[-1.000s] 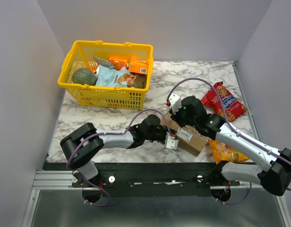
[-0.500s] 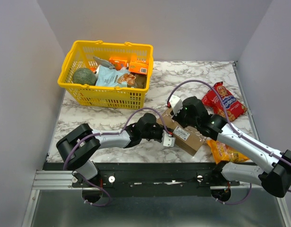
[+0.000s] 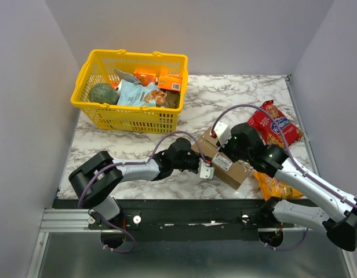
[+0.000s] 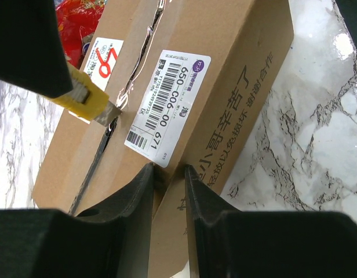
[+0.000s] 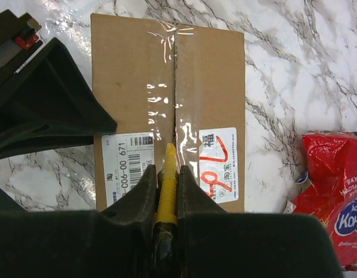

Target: Unpack the express box

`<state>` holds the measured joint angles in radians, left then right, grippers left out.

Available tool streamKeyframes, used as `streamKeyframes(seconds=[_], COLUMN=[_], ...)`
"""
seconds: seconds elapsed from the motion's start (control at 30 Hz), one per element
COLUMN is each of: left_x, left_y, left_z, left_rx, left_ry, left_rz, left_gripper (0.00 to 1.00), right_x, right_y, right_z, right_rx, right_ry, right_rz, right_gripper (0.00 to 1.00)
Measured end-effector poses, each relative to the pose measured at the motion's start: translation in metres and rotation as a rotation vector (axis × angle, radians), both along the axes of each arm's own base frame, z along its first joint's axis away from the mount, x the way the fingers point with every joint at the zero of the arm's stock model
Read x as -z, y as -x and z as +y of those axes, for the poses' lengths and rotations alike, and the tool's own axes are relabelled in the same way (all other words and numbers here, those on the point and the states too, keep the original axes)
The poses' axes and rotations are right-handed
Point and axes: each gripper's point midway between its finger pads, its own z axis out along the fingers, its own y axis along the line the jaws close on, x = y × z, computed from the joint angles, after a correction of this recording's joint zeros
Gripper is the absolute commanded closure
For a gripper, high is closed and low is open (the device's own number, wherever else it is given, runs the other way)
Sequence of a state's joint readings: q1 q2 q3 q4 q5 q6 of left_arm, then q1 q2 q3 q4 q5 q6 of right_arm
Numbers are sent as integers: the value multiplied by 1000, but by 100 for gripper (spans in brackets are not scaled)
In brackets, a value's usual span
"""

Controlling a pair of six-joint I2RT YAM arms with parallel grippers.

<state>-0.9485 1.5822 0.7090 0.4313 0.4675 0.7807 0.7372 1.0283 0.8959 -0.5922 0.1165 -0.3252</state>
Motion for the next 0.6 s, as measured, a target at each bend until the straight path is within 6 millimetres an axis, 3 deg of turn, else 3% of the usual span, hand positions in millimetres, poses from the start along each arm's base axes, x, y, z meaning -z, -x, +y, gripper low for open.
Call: streamKeyframes(seconds=[0.6], left_x=[0], left_y=[0], left_z=[0], left_rx=[-1], left_ry=[-1], left_rz=[0], left_gripper=[87], right_x=[-1], right_y=[9], right_z=[-12], right_rx=[-18], right_ry=[25], right_rz=[-11], right_gripper=[100])
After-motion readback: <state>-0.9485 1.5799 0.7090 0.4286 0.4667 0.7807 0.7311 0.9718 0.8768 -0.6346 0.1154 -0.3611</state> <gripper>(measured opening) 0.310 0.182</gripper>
